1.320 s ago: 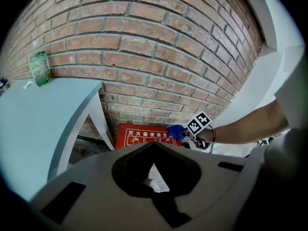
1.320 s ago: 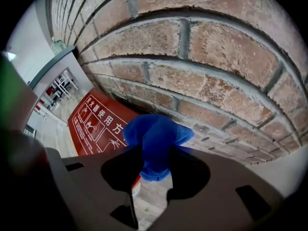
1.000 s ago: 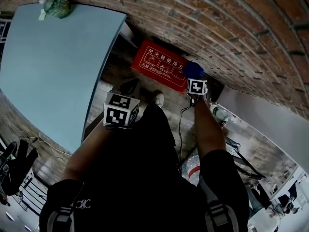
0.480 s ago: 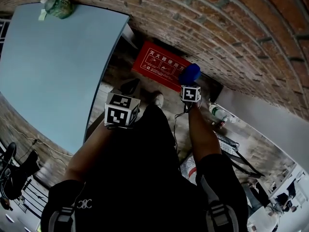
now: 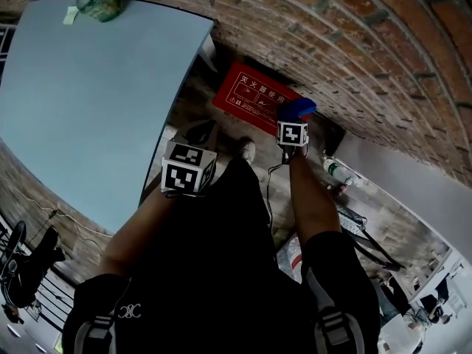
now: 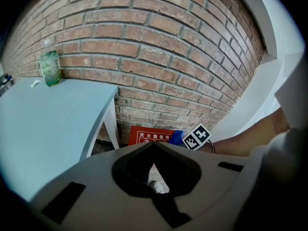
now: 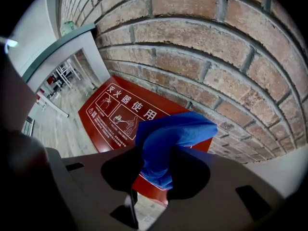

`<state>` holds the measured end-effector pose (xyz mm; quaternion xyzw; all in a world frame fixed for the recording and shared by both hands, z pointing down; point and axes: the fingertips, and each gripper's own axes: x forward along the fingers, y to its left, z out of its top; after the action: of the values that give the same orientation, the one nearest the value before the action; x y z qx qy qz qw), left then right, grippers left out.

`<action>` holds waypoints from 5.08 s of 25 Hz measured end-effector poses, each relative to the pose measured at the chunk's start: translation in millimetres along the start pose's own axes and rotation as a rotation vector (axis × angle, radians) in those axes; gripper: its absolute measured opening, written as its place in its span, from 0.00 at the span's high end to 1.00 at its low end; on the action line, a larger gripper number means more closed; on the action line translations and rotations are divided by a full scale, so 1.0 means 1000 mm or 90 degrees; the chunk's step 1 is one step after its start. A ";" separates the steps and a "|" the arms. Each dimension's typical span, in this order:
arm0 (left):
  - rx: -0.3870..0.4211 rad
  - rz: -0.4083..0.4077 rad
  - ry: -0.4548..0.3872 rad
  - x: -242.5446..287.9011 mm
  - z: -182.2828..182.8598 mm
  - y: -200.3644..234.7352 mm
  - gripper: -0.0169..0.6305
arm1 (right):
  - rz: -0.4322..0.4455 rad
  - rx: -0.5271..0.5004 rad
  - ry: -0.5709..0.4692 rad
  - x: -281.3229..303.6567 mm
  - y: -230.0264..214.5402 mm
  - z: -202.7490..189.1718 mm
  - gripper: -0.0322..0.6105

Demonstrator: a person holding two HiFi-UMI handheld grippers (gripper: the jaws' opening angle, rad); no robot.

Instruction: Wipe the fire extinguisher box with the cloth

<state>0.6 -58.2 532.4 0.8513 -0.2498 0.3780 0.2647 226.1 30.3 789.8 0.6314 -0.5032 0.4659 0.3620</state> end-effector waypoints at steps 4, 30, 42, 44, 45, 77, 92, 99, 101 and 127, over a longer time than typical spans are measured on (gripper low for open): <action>-0.002 0.000 0.001 -0.006 -0.007 0.017 0.96 | -0.006 0.013 -0.009 0.002 0.009 0.013 0.71; -0.017 0.009 0.037 -0.014 -0.051 0.042 0.97 | -0.164 -0.131 -0.006 0.013 -0.038 0.065 0.71; -0.017 0.008 0.028 -0.008 -0.044 0.031 0.97 | -0.061 -0.212 -0.034 0.012 0.012 0.051 0.71; -0.016 0.008 0.029 -0.008 -0.042 0.029 0.97 | -0.048 -0.201 -0.034 0.012 0.013 0.046 0.71; -0.016 0.008 0.029 -0.009 -0.042 0.029 0.97 | -0.042 -0.184 -0.035 0.011 0.011 0.045 0.71; -0.046 0.025 0.021 -0.017 -0.046 0.055 0.97 | 0.029 -0.301 -0.057 0.027 0.132 0.092 0.71; -0.097 0.054 0.014 -0.033 -0.060 0.097 0.97 | 0.105 -0.351 -0.051 0.038 0.236 0.128 0.71; -0.083 0.050 0.012 -0.030 -0.056 0.094 0.96 | 0.130 -0.389 -0.059 0.030 0.241 0.101 0.71; -0.077 0.048 0.014 -0.029 -0.056 0.091 0.97 | 0.133 -0.385 -0.059 0.030 0.237 0.093 0.71; 0.008 0.006 0.033 -0.005 -0.039 -0.006 0.97 | 0.093 -0.147 -0.021 0.000 0.091 -0.005 0.71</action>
<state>-18.8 -27.3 549.3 0.8417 -0.2447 0.4027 0.2636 136.0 14.1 790.3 0.5548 -0.6040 0.4195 0.3891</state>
